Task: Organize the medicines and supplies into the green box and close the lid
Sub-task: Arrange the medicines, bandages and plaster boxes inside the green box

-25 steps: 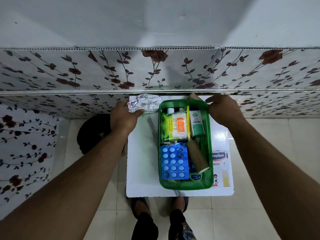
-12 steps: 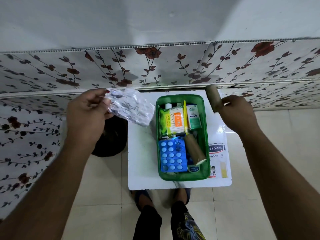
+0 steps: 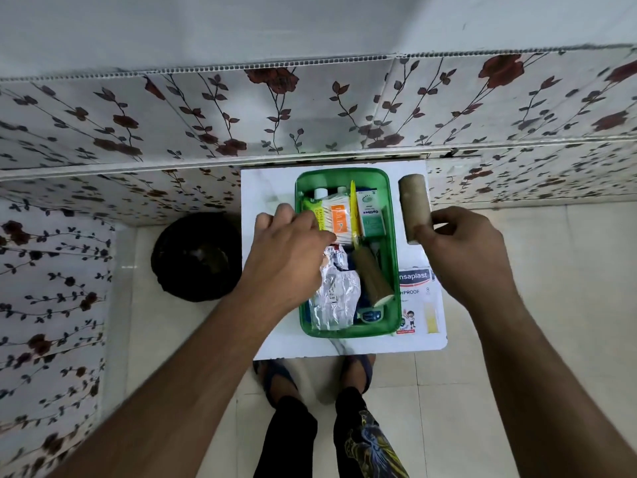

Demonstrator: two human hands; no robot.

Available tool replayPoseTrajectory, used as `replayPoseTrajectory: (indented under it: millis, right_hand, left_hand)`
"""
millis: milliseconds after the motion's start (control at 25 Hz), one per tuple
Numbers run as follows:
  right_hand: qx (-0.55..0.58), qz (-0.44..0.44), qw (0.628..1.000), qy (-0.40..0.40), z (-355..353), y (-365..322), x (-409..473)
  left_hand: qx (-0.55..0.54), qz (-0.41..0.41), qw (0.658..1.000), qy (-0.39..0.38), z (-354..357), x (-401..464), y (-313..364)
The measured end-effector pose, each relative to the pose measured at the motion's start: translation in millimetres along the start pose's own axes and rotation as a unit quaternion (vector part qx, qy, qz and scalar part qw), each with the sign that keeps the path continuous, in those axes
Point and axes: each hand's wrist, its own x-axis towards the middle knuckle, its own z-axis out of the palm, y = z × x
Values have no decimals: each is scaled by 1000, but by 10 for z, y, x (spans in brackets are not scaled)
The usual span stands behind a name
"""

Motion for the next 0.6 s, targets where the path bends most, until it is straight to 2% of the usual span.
replayPoseTrajectory:
  millis: [80, 200, 320, 440, 520, 600]
  right_hand:
    - [-9, -1, 1000, -6, 25, 16, -53]
    - [-38, -19, 999, -16, 105, -26, -124]
    - [-115, -53, 992, 7, 245, -123, -128]
    - [-224, -134, 963, 64, 379, -269, -109]
    - [-260, -201, 941, 79, 434, -336, -96]
    - [-290, -230, 926, 74, 487, -343, -58]
  left_hand:
    - [29, 21, 999, 5, 18, -54, 24]
    - [83, 43, 995, -42, 91, -117, 74]
    - [97, 42, 994, -36, 131, -129, 89]
    - [47, 22, 998, 40, 41, -119, 25]
    - [-20, -31, 992, 122, -36, -121, -69]
    - [-76, -88, 978, 174, -58, -132, -215]
